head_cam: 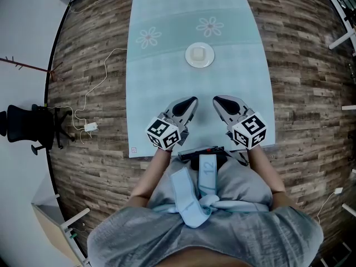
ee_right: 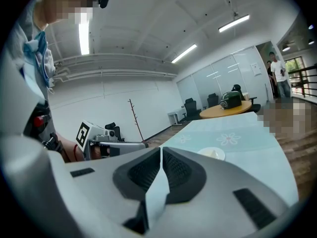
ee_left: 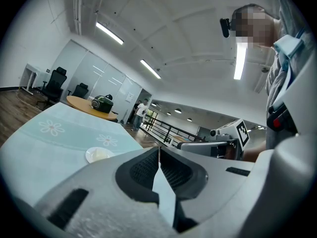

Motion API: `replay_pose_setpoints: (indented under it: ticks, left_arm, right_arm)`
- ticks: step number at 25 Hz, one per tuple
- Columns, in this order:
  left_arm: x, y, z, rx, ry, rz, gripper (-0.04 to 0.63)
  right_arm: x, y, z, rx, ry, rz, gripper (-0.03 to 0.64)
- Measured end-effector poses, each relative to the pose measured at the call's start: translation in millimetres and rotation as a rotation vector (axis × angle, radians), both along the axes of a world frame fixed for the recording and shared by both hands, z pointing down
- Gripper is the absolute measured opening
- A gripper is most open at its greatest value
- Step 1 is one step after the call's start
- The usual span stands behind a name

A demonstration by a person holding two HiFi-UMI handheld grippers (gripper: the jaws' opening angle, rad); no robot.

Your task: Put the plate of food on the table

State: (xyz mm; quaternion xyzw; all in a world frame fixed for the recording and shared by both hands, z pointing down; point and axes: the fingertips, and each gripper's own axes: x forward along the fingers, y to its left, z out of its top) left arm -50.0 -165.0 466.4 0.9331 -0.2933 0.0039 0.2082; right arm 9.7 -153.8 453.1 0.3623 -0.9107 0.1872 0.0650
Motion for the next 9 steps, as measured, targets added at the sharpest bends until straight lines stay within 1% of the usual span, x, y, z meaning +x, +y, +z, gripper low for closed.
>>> replay_pose_setpoints:
  ticks: [9]
  left_arm:
    - [3.5,-5.4,-0.6,-0.002,0.006,0.014,0.02]
  right_arm:
    - [-4.1,-9.1,0.9,-0.01,-0.001,-0.003,0.038]
